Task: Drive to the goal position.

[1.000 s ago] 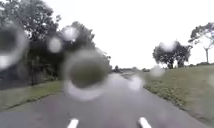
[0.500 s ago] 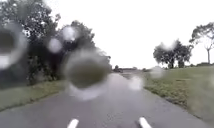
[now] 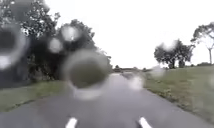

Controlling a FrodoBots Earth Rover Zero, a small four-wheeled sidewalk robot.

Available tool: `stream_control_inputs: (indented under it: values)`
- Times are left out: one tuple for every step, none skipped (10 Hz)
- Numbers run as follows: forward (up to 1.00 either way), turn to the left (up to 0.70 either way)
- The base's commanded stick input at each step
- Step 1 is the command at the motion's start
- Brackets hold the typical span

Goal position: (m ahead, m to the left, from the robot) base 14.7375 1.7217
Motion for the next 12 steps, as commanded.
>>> stream_control_inputs:
  values:
    - [0.7, -0.35]
    - [0.7, -0.35]
    - [0.7, -0.35]
    - [0.7, -0.35]
    - [0.7, -0.35]
    - [0.7, -0.35]
    - [0.7, -0.11]
    - [0.7, 0.0]
    - [0.7, 0.0]
    - [0.7, 0.0]
    - [0.7, 0.0]
    - [0.7, 0.0]
